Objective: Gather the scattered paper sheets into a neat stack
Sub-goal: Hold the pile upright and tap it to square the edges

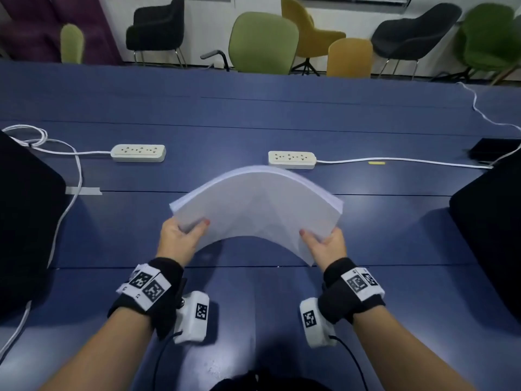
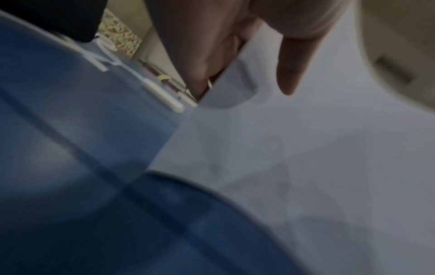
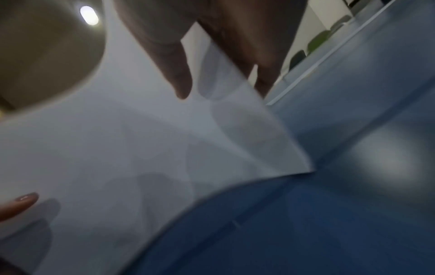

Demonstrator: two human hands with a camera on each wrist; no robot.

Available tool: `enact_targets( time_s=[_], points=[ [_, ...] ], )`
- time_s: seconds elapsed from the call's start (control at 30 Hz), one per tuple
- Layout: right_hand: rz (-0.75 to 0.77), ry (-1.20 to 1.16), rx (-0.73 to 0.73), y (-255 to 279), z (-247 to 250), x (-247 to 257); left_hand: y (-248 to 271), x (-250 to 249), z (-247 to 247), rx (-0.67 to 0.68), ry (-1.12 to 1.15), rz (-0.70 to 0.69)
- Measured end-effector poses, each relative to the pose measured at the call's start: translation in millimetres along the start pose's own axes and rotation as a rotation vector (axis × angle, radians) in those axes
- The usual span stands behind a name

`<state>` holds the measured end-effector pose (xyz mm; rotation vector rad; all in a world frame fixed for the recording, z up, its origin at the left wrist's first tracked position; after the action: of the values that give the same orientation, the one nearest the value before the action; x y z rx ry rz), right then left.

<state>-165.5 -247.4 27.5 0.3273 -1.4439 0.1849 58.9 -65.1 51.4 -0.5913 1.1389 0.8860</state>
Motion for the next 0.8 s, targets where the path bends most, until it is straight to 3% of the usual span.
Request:
enact_targets(
  time_s=[0.07, 0.23, 0.37, 0.53, 0.63, 0.73, 0.8],
  points=[
    [-0.073, 0.033, -0.004, 0.7, 2.0, -10.9, 3.4, 11.5, -6.4, 0.05, -0.043, 0.052],
    [-0.048, -0.033, -0.082, -0.4, 12.8, -5.1, 3.1, 7.8, -0.6, -0.035, -0.027, 0.041],
    [-0.12, 0.071, -0.013, -2.9, 8.8, -21.1, 9.0, 15.7, -7.3, 0.038, -0.071, 0.068],
    [-0.127, 0.026, -0.085, -6.7, 14.8, -23.6, 9.2, 11.3, -5.3, -0.004, -0.037, 0.054],
    [-0.131, 0.107, -0.011, -1.0, 10.0, -22.5, 13.7, 15.2, -7.8, 0.022, -0.048, 0.08],
    [-0.031, 0.004, 0.053, 5.3, 11.5, 4.1, 18.5, -1.3, -3.4, 0.004, 0.032, 0.018],
    [0.119, -0.162, 0.001, 9.6, 16.3, 37.5, 14.7, -19.1, 8.4, -0.099, 0.162, -0.033]
  ],
)
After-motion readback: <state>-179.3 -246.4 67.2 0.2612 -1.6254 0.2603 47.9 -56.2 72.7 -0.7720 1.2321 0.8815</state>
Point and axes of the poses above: each hand's wrist, its own y-axis away from the middle knuckle, its own z-axis out of the back of the hand, x = y × z, the point moved 5 cm from there along -y, towards the middle knuckle, and after that the axes turned 8 degrees about -y, right-handed, at the moved point
